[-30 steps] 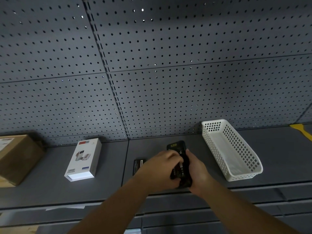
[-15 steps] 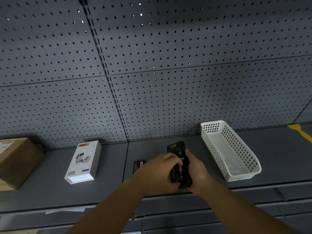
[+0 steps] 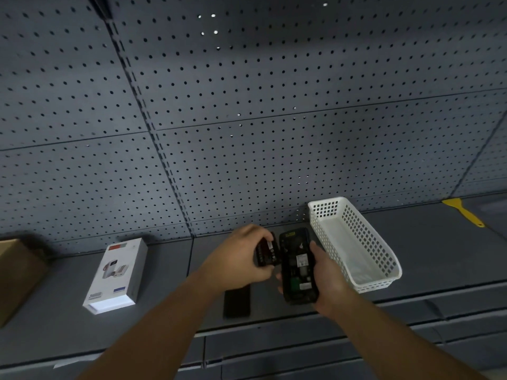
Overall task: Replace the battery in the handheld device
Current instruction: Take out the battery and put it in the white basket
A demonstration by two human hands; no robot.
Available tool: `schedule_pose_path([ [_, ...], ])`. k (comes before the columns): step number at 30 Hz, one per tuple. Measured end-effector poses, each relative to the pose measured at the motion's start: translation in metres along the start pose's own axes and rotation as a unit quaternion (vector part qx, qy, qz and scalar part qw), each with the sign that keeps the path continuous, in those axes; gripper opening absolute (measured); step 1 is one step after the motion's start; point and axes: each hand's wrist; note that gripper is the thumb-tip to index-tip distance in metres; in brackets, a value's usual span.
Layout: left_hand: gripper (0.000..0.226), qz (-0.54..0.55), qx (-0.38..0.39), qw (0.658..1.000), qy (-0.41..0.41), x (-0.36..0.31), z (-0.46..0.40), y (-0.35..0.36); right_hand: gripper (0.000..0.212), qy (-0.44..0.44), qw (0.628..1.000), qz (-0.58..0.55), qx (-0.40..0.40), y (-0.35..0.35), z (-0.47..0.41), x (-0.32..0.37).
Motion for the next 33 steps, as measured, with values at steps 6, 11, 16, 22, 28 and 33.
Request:
schedule_pose_path([
  [6, 0.054, -0.017, -0.007, 1.000, -0.010, -0.028, -0.056, 0.019, 0.063, -0.039, 0.999, -0.017, -0.026, -0.047, 0.024, 0.025],
  [11, 0.055, -0.041, 0.020, 0.999, 0.014, -0.073, -0.109, 0.048, 0.065, -0.071, 0.994, -0.056, -0.057, -0.094, 0.048, 0.045],
  [16, 0.047, -0.075, 0.078, 0.994, 0.024, -0.113, -0.150, 0.080, 0.061, -0.081, 0.987, -0.082, -0.110, -0.136, 0.070, 0.063],
  [22, 0.045, -0.151, 0.135, 0.979, 0.013, -0.136, -0.183, 0.110, 0.061, -0.074, 0.979, -0.101, -0.158, -0.171, 0.094, 0.077],
  [28, 0.046, -0.203, 0.182, 0.962, -0.011, -0.142, -0.198, 0.137, 0.060, -0.075, 0.977, -0.102, -0.170, -0.184, 0.103, 0.079],
  [33, 0.046, -0.224, 0.215, 0.950, -0.029, -0.139, -0.199, 0.150, 0.062, -0.079, 0.978, -0.107, -0.162, -0.185, 0.102, 0.080],
])
Point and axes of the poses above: each hand's wrist, its own z-axis away from the middle knuckle, its own y-axis out of the palm, x = y × z, and after that the axes turned 7 degrees about x, right-handed
